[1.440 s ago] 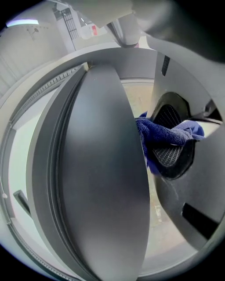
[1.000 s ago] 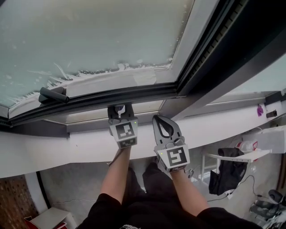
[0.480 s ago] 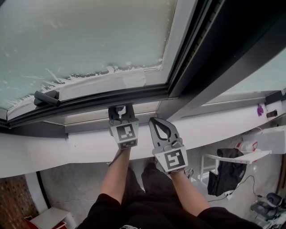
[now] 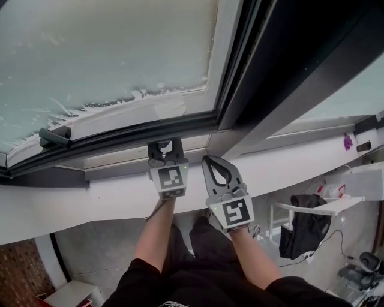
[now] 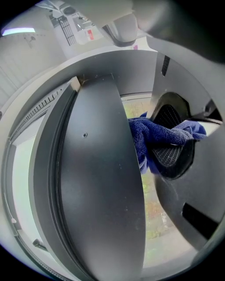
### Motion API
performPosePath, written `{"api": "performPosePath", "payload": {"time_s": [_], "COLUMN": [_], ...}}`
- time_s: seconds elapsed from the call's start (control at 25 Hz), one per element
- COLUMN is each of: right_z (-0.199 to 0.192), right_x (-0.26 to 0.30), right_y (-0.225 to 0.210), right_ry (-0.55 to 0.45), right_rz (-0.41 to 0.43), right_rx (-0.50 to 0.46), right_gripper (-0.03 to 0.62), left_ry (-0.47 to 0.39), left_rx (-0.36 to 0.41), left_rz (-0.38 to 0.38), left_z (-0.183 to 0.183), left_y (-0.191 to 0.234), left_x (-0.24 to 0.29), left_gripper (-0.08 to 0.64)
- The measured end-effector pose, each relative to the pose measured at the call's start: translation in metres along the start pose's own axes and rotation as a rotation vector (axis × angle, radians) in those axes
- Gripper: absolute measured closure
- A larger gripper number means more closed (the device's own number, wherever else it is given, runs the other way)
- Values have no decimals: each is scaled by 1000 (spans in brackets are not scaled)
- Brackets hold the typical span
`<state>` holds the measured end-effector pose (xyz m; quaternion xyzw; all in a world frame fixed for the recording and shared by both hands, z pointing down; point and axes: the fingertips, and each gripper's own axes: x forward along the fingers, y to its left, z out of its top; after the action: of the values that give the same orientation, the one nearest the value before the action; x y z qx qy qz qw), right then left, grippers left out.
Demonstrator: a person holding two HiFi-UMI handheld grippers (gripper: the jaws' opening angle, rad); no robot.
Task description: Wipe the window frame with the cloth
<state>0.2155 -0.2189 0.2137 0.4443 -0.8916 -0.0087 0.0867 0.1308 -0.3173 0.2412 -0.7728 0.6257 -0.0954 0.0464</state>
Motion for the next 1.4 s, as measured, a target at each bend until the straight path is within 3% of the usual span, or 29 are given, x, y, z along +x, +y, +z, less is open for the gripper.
{"api": "performPosePath", "payload": {"time_s": [0.76, 1.04, 1.2, 1.4], "right_z": [-22, -26, -32, -48], "right_x": [-20, -23, -20, -20], "right_y": [-13, -9, -10, -9], "right_ry": [71, 47, 51, 86], "right_rz": [-17, -33, -63, -90], "right_rx": [-57, -86, -92, -94], "right_gripper": [586, 586, 586, 586], "left_ry": [-80, -195, -263, -286], "left_rx": [-20, 12, -17, -22], "left_rz": [-148, -247, -270, -302], "left_z": [22, 31, 33, 23], "left_y": [-46, -66, -74, -88], "left_x": [16, 21, 22, 27], "left_gripper": [505, 505, 505, 505]}}
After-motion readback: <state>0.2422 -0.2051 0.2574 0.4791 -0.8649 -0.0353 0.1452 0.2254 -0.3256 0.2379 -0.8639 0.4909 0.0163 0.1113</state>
